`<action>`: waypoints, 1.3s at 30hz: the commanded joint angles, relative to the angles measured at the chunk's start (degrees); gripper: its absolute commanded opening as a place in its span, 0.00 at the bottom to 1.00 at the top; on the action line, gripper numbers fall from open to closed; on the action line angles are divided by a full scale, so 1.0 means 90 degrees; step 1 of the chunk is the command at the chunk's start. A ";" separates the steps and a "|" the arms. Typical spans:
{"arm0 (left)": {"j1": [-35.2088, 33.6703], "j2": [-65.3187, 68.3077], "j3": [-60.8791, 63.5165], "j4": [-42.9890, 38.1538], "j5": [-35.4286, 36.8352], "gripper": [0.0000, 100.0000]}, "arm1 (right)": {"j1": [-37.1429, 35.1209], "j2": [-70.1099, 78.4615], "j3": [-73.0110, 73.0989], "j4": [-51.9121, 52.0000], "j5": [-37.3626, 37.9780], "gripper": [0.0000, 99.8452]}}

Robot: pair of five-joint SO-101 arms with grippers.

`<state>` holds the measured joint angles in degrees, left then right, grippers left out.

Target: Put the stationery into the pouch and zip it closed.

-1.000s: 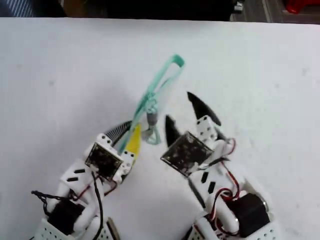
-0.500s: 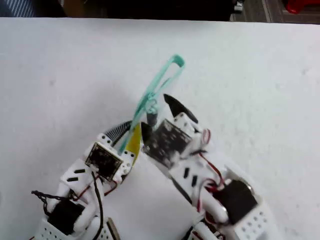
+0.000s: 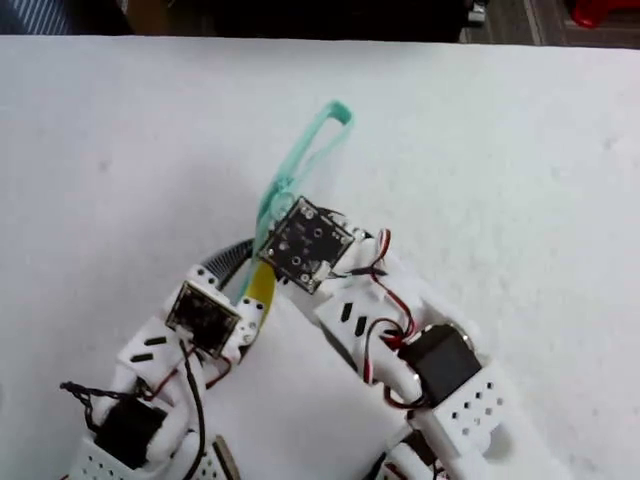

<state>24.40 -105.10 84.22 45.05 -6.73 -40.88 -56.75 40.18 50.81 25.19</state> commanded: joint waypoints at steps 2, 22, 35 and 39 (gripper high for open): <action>-0.0024 0.0054 0.0127 -0.0039 0.0010 0.02 | 0.0063 -0.0337 -0.0088 -0.0317 -0.0010 0.02; -0.0581 0.0044 -0.0440 -0.0274 0.1221 0.22 | -0.1109 -0.1333 -0.0967 0.0620 0.1543 0.02; -0.0230 0.0044 -0.0713 -0.0010 0.1182 0.02 | -0.0210 0.0269 -0.1543 -0.0620 0.1573 0.02; -0.0230 0.0044 -0.0557 -0.0049 0.1172 0.02 | -0.0200 0.0904 -0.2139 -0.0601 0.1573 0.02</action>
<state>21.49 -104.04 80.26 45.05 3.56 -43.52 -51.56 26.64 46.95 38.46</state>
